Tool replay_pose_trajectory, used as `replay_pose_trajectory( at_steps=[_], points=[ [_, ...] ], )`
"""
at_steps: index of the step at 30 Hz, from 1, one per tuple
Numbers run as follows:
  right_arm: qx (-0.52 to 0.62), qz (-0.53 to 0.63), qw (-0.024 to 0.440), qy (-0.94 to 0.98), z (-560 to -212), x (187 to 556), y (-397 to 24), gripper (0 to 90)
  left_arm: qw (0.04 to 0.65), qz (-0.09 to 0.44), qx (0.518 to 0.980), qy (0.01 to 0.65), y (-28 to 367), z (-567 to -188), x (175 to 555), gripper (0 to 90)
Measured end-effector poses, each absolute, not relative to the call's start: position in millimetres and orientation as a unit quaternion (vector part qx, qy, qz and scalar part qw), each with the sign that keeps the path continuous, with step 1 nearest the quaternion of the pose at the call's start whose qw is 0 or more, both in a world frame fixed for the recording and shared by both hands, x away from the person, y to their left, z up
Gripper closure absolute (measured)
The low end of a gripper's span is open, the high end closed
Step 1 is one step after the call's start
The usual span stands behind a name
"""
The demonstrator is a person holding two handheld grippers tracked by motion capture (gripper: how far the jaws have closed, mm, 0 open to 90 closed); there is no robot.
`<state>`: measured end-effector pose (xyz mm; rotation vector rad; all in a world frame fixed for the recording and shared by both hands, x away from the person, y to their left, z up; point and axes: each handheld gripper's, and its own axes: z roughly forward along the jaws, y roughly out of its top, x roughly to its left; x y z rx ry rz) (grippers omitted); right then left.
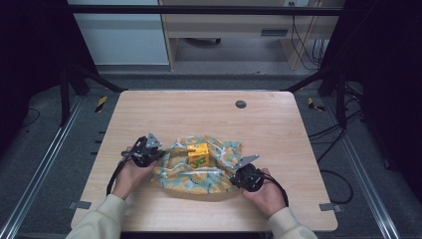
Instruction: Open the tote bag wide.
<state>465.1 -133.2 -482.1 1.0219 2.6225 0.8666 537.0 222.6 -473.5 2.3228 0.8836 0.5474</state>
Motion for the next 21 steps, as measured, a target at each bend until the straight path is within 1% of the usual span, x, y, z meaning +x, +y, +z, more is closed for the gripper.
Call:
replay_pose_trajectory(
  at_steps=[8,9,12,13,15,16,18,21],
  points=[
    [0.351,0.294,0.100,0.883,-483.0,461.8,-135.5,90.0,0.293,0.217,0.869,0.335,222.9,-472.4,533.1,89.3],
    [0.353,0.295,0.100,0.882,-482.9,461.7,-135.5,90.0,0.291,0.222,0.868,0.335,222.6,-472.0,531.9,87.5],
    [0.348,0.317,0.108,0.875,-481.1,461.2,-136.1,88.9,0.299,0.235,0.862,0.336,223.1,-466.8,527.6,71.6],
    [0.345,0.328,0.115,0.872,-479.2,461.2,-136.6,84.1,0.306,0.238,0.858,0.338,223.6,-463.7,525.5,67.6],
    [0.344,0.348,0.129,0.863,-473.8,461.1,-135.6,70.9,0.317,0.247,0.849,0.343,224.8,-456.5,521.5,56.7],
    [0.341,0.354,0.137,0.860,-470.2,460.1,-134.4,66.1,0.324,0.249,0.845,0.345,224.9,-452.6,519.1,51.9],
    [0.333,0.368,0.146,0.856,-460.6,456.7,-130.3,57.7,0.337,0.251,0.841,0.341,225.4,-443.2,513.6,44.6],
    [0.310,0.396,0.174,0.847,-441.1,447.9,-126.4,44.1,0.355,0.258,0.831,0.342,228.4,-428.3,505.5,34.7]
  ],
)
